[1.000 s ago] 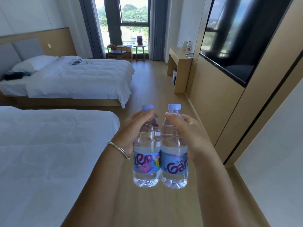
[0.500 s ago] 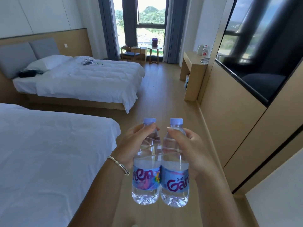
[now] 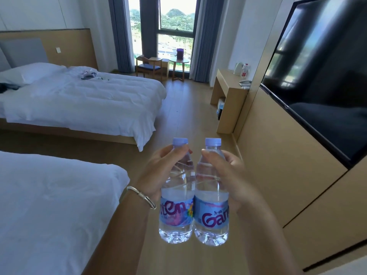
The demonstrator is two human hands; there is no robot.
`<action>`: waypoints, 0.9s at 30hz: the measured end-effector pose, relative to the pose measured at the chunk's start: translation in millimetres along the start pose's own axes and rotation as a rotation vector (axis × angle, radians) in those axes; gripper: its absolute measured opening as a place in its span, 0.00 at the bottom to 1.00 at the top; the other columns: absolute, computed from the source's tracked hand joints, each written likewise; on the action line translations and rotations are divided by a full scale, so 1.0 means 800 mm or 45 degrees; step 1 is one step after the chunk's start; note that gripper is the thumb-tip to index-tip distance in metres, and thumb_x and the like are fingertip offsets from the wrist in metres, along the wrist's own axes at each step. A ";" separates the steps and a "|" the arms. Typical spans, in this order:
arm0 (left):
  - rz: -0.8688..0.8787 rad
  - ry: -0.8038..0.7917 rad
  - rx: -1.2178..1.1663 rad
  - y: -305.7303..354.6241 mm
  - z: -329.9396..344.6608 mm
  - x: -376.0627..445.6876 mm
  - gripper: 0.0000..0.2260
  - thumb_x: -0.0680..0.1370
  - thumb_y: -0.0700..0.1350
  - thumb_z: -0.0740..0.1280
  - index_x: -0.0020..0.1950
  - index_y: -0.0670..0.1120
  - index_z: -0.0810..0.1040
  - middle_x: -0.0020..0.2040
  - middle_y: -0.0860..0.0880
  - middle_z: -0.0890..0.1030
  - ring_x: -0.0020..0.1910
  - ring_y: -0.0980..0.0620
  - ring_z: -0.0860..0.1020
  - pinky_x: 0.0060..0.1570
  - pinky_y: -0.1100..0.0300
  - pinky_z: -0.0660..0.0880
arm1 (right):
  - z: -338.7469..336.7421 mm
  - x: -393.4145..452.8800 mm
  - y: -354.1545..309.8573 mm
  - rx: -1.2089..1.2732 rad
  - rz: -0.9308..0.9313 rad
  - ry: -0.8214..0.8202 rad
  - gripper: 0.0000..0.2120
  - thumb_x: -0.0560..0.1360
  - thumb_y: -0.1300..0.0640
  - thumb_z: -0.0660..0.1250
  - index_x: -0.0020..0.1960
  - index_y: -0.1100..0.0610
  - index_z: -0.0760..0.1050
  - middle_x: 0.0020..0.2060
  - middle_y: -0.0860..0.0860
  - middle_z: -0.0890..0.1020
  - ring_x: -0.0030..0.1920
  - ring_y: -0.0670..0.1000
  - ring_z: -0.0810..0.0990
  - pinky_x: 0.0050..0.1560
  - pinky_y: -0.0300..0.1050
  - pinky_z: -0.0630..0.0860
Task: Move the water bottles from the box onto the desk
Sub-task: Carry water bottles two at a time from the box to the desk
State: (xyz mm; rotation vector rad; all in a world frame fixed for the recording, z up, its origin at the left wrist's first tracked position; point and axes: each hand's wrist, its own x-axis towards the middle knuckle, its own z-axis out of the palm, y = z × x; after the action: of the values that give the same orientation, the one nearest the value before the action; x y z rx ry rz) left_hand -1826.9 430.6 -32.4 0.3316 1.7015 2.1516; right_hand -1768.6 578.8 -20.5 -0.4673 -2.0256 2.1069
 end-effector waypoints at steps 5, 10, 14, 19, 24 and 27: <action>-0.021 0.008 -0.019 0.004 -0.018 0.087 0.12 0.70 0.55 0.73 0.43 0.47 0.85 0.45 0.41 0.83 0.45 0.44 0.81 0.52 0.45 0.77 | 0.006 0.080 -0.008 0.037 -0.005 -0.019 0.10 0.72 0.48 0.73 0.47 0.54 0.80 0.39 0.52 0.87 0.45 0.59 0.86 0.59 0.64 0.78; -0.032 0.011 -0.032 0.002 -0.024 0.165 0.12 0.70 0.55 0.76 0.43 0.47 0.84 0.43 0.42 0.83 0.46 0.43 0.81 0.53 0.45 0.77 | 0.005 0.165 -0.006 0.067 0.005 -0.041 0.09 0.72 0.50 0.74 0.45 0.55 0.79 0.36 0.51 0.86 0.41 0.56 0.86 0.59 0.65 0.78; -0.043 0.045 -0.040 0.002 -0.023 0.238 0.13 0.67 0.55 0.72 0.43 0.46 0.83 0.43 0.42 0.82 0.44 0.45 0.82 0.45 0.50 0.79 | -0.003 0.248 -0.005 0.091 0.012 -0.103 0.08 0.73 0.51 0.73 0.44 0.55 0.79 0.35 0.51 0.85 0.40 0.55 0.85 0.54 0.60 0.80; 0.012 0.114 0.019 0.013 -0.009 0.358 0.11 0.71 0.53 0.76 0.43 0.46 0.84 0.42 0.41 0.83 0.45 0.42 0.81 0.53 0.42 0.78 | -0.027 0.371 -0.021 0.118 -0.057 -0.197 0.07 0.73 0.52 0.72 0.43 0.55 0.79 0.35 0.51 0.85 0.39 0.54 0.85 0.51 0.56 0.80; 0.011 0.144 -0.042 0.027 0.019 0.475 0.15 0.71 0.52 0.74 0.48 0.41 0.82 0.49 0.31 0.80 0.50 0.33 0.80 0.56 0.39 0.78 | -0.063 0.492 -0.049 0.151 -0.060 -0.278 0.07 0.73 0.51 0.73 0.42 0.54 0.79 0.35 0.50 0.84 0.39 0.53 0.84 0.50 0.55 0.78; 0.034 0.152 -0.037 0.030 0.039 0.539 0.12 0.73 0.50 0.74 0.48 0.41 0.82 0.46 0.37 0.81 0.46 0.39 0.80 0.50 0.45 0.80 | -0.088 0.561 -0.059 0.146 -0.062 -0.313 0.07 0.72 0.51 0.74 0.41 0.52 0.79 0.35 0.50 0.84 0.38 0.53 0.83 0.50 0.56 0.77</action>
State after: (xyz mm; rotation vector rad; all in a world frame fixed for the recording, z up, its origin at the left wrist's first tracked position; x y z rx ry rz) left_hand -2206.8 638.8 -22.3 0.2235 1.7368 2.2539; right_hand -2167.3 801.1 -19.8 -0.1453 -1.9990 2.3338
